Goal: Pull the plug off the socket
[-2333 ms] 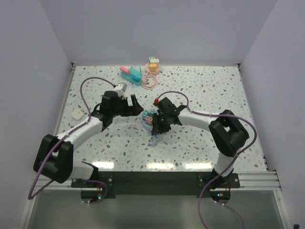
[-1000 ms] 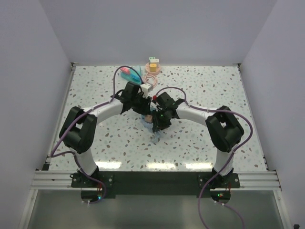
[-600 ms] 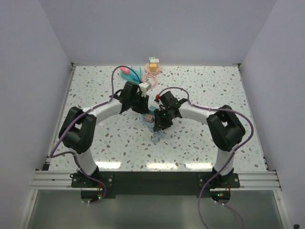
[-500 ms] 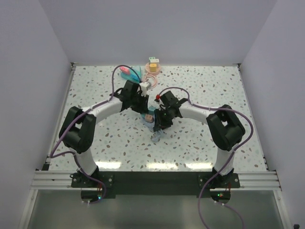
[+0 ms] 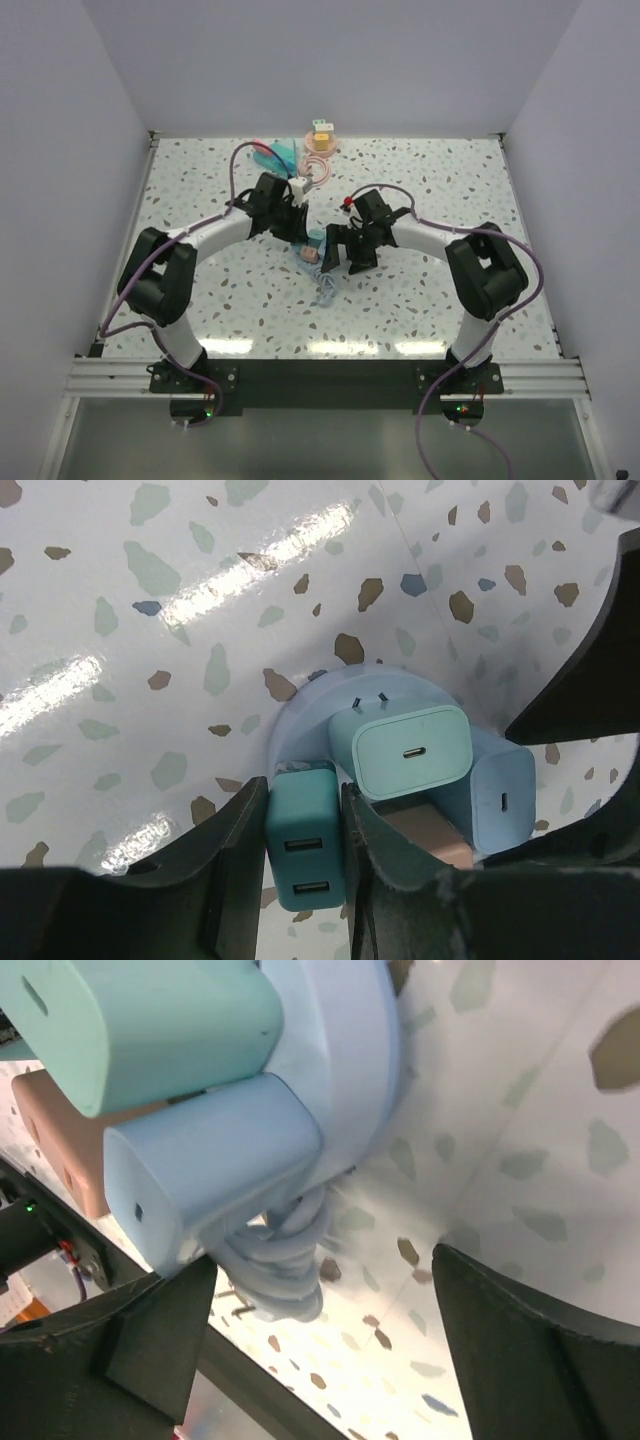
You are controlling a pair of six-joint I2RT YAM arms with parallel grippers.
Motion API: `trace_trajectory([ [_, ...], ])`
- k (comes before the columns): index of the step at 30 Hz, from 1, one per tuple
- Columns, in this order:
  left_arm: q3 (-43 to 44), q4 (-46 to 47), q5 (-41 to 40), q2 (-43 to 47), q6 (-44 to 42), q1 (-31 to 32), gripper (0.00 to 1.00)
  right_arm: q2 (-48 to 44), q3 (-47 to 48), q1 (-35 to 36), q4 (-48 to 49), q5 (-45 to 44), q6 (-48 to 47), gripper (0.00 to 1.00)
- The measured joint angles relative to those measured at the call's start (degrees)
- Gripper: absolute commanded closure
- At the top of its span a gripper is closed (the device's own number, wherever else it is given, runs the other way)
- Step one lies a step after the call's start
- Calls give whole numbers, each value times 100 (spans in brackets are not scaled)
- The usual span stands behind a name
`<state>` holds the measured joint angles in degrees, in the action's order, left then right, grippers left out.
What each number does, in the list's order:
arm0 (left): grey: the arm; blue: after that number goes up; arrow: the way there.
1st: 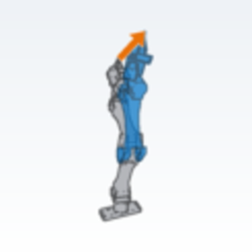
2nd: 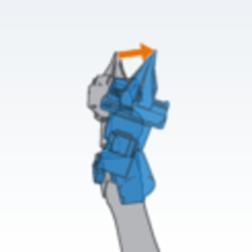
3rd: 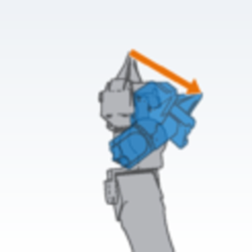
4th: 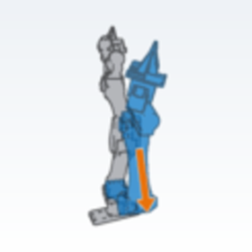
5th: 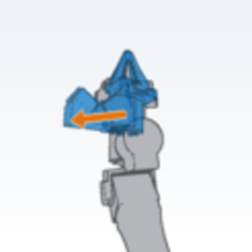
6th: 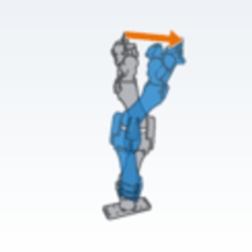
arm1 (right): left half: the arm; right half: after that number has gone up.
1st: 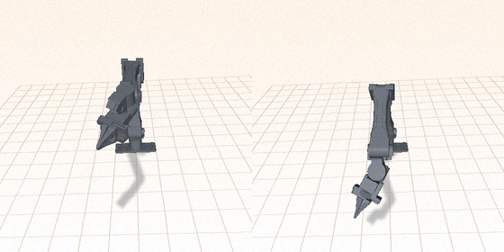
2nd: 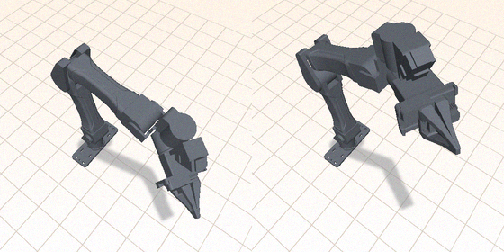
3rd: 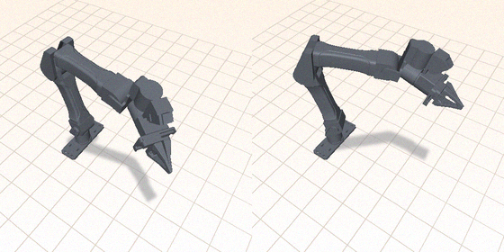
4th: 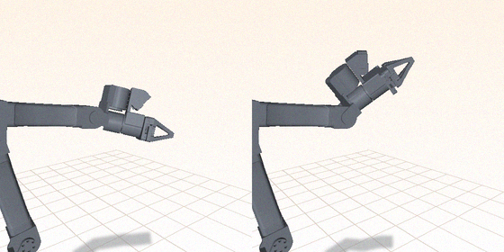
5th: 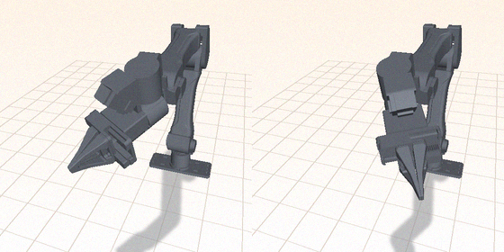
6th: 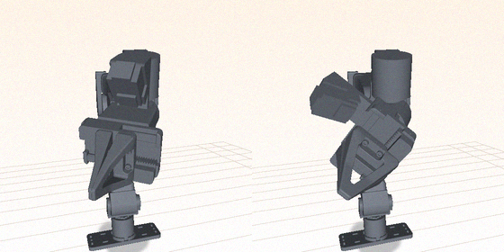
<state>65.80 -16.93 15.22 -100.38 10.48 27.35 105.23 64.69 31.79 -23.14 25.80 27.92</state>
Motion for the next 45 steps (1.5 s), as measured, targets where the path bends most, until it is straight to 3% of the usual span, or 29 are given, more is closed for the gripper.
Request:
trace_trajectory([
  [7, -525, 417, 468, 295, 264, -203, 100, -752, -752, -540, 597, 262, 553, 1],
  [12, -898, 761, 905, 442, 503, -393, 100, -708, -1167, -929, 1823, 914, 1272, 1],
  [20, -1392, 1565, 1244, 549, 957, -409, 100, -181, -1569, -863, 3862, 1838, 2583, 1],
  [32, -1714, 2046, 1231, 684, 1399, -433, 100, 138, -1681, -686, 4201, 2072, 3023, 3],
  [35, -1781, 2055, 1178, 728, 1440, -435, 100, 188, -1659, -511, 4170, 2065, 3056, 16],
  [39, -1814, 2044, 1108, 791, 1453, -439, 100, 203, -1593, -442, 4159, 2028, 3073, 51],
  [40, -1816, 2046, 1108, 800, 1464, -446, 100, 203, -1587, -442, 4157, 2028, 3077, 68],
  [43, -1825, 2052, 1091, 820, 1467, -444, 100, 203, -1521, -442, 4050, 2002, 3014, 88],
  [45, -1836, 2048, 1069, 848, 1464, -446, 100, 203, -1414, -435, 3851, 1967, 2900, 91],
])
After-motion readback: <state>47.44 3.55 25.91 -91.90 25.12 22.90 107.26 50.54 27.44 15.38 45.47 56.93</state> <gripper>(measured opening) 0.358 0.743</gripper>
